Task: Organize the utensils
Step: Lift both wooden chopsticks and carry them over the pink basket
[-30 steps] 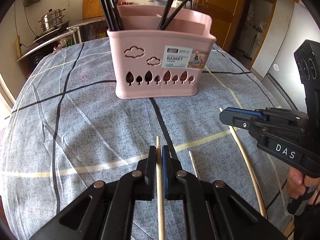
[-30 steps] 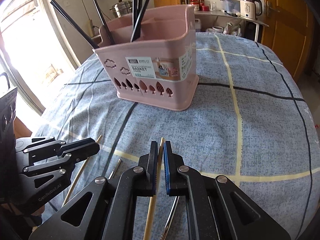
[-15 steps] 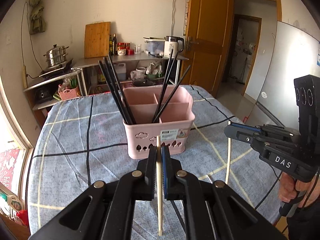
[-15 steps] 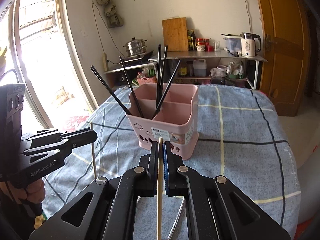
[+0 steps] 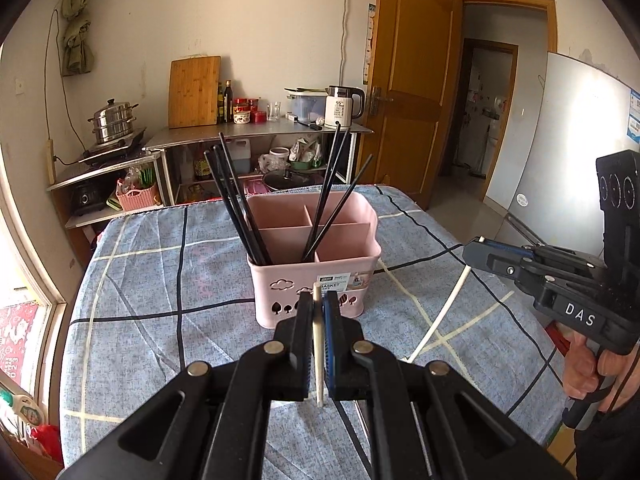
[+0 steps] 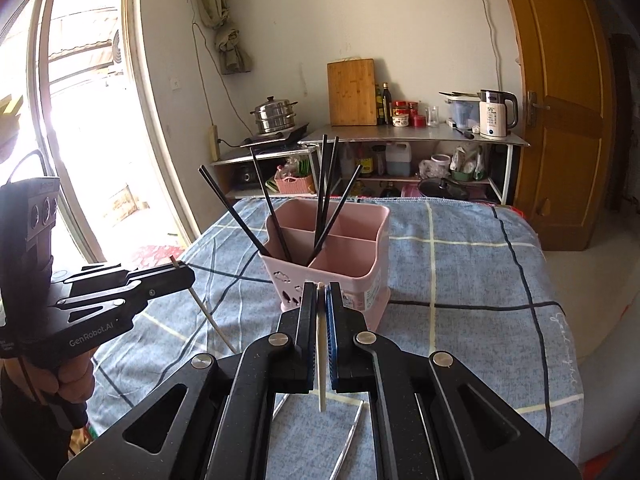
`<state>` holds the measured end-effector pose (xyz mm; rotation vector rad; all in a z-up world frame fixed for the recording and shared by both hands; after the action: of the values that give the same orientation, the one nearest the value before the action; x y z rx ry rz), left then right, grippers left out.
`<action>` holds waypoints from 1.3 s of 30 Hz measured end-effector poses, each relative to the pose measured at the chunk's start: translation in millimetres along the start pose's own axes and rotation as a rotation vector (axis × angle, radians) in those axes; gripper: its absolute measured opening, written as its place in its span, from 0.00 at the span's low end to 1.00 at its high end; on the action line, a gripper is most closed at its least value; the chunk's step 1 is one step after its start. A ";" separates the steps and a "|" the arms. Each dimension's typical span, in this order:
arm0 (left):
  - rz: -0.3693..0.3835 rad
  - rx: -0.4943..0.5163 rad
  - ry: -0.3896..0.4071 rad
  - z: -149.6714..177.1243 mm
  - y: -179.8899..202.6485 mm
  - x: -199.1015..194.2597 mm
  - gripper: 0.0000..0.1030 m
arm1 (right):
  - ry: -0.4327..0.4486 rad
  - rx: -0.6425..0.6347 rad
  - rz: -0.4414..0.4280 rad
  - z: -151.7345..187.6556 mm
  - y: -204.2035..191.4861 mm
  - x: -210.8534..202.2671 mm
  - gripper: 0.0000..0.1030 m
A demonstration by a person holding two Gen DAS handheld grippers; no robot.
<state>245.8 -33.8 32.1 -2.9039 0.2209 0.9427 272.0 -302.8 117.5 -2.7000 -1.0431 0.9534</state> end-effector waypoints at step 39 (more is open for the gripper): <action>0.005 -0.070 0.184 -152.4 -41.5 -5.8 0.05 | 0.210 -0.124 -0.053 -139.3 -25.4 22.9 0.04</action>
<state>335.8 -10.6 159.9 -3.0573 0.2112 0.6963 352.0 -250.7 224.6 -2.7782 -1.1581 0.5986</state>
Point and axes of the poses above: each gripper's, at about its wrist camera, not at the fingertips, and x roughly the way its jaws point, y to its right, z to its underside, the point moved 10 cm from there along x, roughly the way its jaws point, and after that the axes turned 12 degrees about -z, right-handed, at the moved point
